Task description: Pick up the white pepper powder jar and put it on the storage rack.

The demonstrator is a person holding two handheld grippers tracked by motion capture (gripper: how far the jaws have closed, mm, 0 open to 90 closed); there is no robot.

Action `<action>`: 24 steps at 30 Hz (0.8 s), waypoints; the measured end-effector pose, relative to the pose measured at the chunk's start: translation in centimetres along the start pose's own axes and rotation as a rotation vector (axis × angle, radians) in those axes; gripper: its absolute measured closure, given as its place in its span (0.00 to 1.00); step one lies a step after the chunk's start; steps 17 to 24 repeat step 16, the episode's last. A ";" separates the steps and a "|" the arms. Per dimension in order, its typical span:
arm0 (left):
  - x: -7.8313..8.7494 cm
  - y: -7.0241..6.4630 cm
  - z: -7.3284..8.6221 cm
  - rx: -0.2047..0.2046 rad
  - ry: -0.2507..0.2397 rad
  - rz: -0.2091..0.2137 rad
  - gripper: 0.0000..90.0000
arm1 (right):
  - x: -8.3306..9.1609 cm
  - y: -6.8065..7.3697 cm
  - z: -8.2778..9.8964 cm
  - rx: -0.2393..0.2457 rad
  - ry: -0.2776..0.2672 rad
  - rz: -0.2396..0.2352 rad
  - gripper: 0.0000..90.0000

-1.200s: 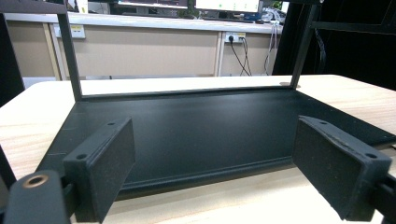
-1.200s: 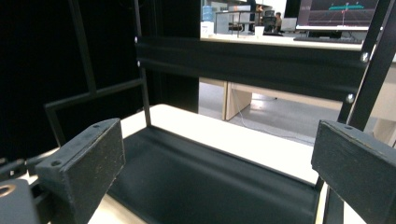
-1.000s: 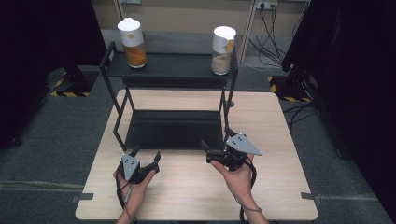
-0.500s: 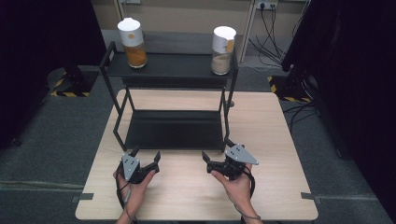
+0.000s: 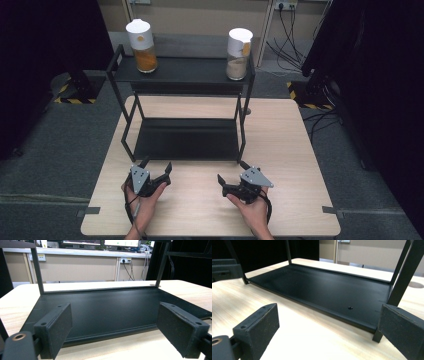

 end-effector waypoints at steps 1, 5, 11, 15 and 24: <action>0.0 0.0 0.0 0.000 0.000 0.000 0.15 | 0.0 0.0 0.2 -0.002 0.001 -0.001 0.04; 0.0 0.0 0.0 0.000 0.001 0.000 0.15 | -0.1 0.1 0.9 -0.001 0.010 -0.005 0.05; 0.0 -0.1 0.0 -0.005 -0.002 -0.001 0.15 | 0.0 0.2 1.3 0.005 0.010 -0.006 0.05; 0.0 0.0 0.0 -0.003 0.003 0.004 0.15 | 0.0 0.1 1.4 0.001 0.005 -0.011 0.05; 0.0 0.1 -0.1 -0.003 0.005 0.006 0.15 | 0.0 0.1 1.3 -0.001 0.004 -0.011 0.05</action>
Point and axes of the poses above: each handheld gripper's, and its own axes: x roughly backward along the jaws, z roughly out of its underside, y roughly to its left, the point moved 4 cm from there along -x, roughly forward along the jaws, and after that the axes turned 11 degrees about -x, right-handed, at the moved point
